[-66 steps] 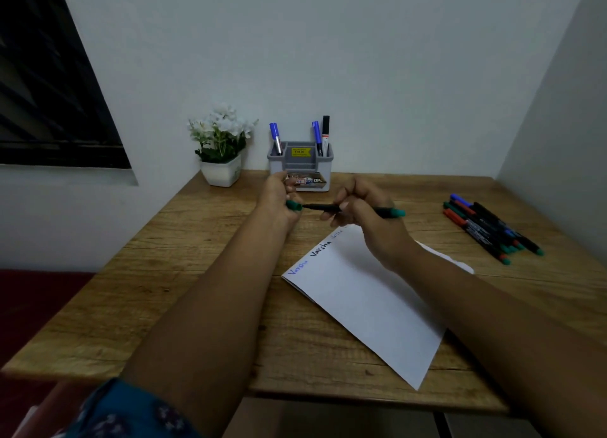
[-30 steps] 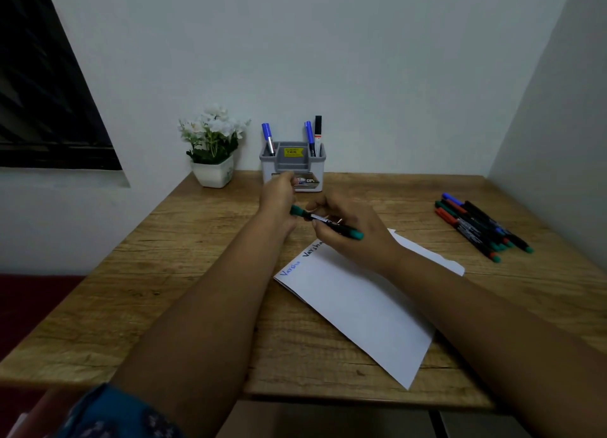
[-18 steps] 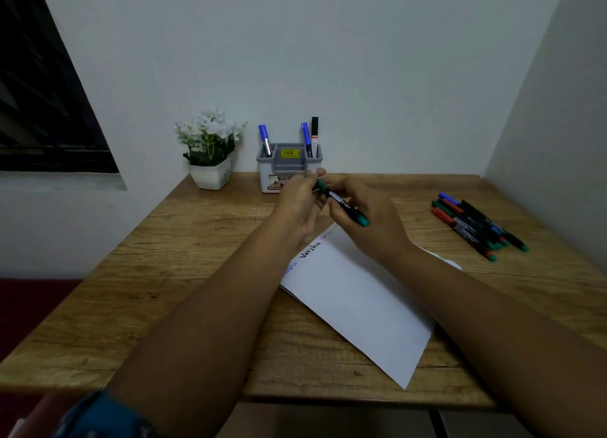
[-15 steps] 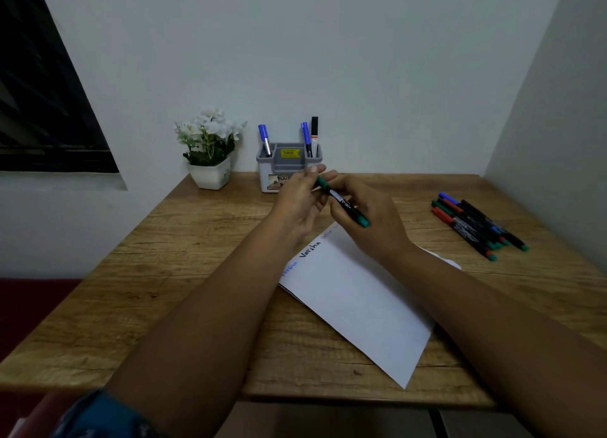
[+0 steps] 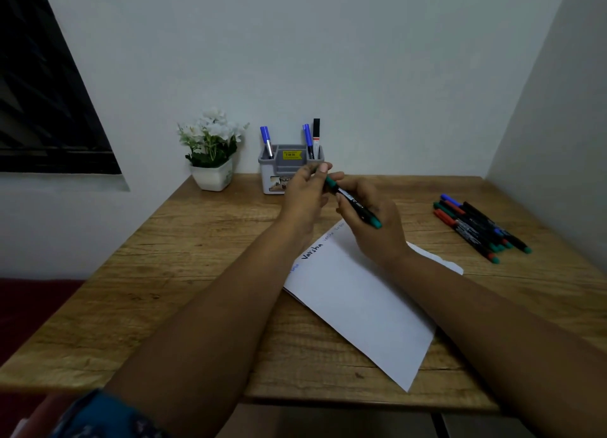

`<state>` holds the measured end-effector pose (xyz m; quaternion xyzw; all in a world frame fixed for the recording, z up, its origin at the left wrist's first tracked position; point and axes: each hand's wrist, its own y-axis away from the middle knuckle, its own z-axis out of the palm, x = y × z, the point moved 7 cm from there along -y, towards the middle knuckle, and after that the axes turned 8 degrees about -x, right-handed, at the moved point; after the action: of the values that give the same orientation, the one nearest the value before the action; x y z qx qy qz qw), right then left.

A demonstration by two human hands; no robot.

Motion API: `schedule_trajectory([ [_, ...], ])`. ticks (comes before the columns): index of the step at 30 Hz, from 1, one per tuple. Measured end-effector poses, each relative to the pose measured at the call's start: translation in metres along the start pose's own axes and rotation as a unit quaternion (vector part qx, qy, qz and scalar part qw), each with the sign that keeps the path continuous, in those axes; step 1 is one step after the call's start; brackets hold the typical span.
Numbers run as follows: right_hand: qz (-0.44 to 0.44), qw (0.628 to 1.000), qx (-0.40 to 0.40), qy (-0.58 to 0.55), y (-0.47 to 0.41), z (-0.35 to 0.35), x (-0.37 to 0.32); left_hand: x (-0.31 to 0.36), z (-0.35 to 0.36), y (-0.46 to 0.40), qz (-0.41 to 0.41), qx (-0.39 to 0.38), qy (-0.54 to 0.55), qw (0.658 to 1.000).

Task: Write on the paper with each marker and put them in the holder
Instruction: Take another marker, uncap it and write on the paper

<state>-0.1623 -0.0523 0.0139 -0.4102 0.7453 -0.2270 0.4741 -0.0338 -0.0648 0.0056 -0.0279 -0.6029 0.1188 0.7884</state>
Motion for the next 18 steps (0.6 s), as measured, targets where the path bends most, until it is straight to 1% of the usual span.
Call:
schedule_trajectory([
  [2, 0.004, 0.999, 0.007, -0.041, -0.001, 0.0, 0.003, 0.001, 0.002, 0.0, 0.0, 0.0, 0.013, 1.0],
  [4, 0.016, 0.998, 0.001, -0.061, -0.003, 0.002, 0.005, -0.001, 0.003, 0.001, -0.01, -0.01, 0.05, 0.999],
  [6, 0.047, 0.995, -0.006, -0.093, -0.006, 0.004, 0.009, -0.002, 0.004, 0.001, -0.024, -0.039, 0.076, 0.996],
  [9, 0.076, 0.99, 0.018, -0.115, -0.011, -0.002, 0.013, -0.006, 0.009, 0.002, -0.041, -0.067, 0.104, 0.991],
  [11, 0.094, 0.988, 0.039, -0.118, -0.011, -0.006, 0.016, -0.008, 0.006, -0.001, -0.039, -0.05, 0.135, 0.989],
  [13, 0.119, 0.982, 0.045, -0.137, -0.009, -0.008, 0.021, -0.006, -0.005, -0.007, -0.019, -0.014, 0.133, 0.991],
  [15, 0.126, 0.982, 0.026, -0.14, -0.009, -0.006, 0.024, -0.002, -0.018, -0.013, 0.007, 0.024, 0.108, 0.994],
  [18, 0.09, 0.993, -0.009, -0.072, -0.009, -0.002, 0.02, 0.006, -0.032, -0.014, 0.03, 0.057, 0.065, 0.996],
])
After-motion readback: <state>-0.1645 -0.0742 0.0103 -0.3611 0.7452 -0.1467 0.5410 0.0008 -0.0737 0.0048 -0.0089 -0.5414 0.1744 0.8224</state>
